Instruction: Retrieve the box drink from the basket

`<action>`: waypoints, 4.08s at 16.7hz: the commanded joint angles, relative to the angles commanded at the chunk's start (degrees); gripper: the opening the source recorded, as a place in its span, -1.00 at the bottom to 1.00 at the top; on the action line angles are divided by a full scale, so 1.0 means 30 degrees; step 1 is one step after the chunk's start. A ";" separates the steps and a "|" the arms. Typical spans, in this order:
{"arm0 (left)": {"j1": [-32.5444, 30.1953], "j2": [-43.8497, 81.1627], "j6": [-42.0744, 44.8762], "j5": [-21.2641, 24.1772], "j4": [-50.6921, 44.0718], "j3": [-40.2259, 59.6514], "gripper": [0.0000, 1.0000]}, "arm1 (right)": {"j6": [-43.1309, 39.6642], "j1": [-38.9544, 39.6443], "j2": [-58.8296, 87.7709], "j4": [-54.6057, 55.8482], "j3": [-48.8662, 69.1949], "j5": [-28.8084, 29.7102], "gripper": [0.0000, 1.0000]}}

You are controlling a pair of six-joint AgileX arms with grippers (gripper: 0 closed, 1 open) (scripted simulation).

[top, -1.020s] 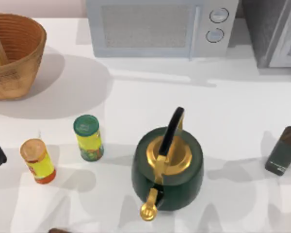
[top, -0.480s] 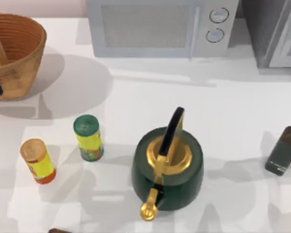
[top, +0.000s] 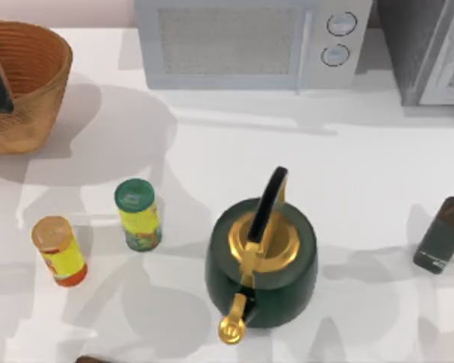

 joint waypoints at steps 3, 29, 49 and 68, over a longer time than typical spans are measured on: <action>0.0292 0.2977 0.0000 0.0354 0.1957 0.1010 1.00 | 0.0000 0.0000 0.0000 0.0000 0.0000 0.0000 1.00; -0.0036 0.7547 -0.0014 0.0109 0.1679 0.5883 0.85 | 0.0000 0.0000 0.0000 0.0000 0.0000 0.0000 1.00; -0.0036 0.7547 -0.0014 0.0109 0.1679 0.5883 -1.00 | 0.0000 0.0000 0.0000 0.0000 0.0000 0.0000 1.00; 0.0053 0.0361 0.0066 -0.0010 -1.0081 1.0864 -1.00 | 0.0000 0.0000 0.0000 0.0000 0.0000 0.0000 1.00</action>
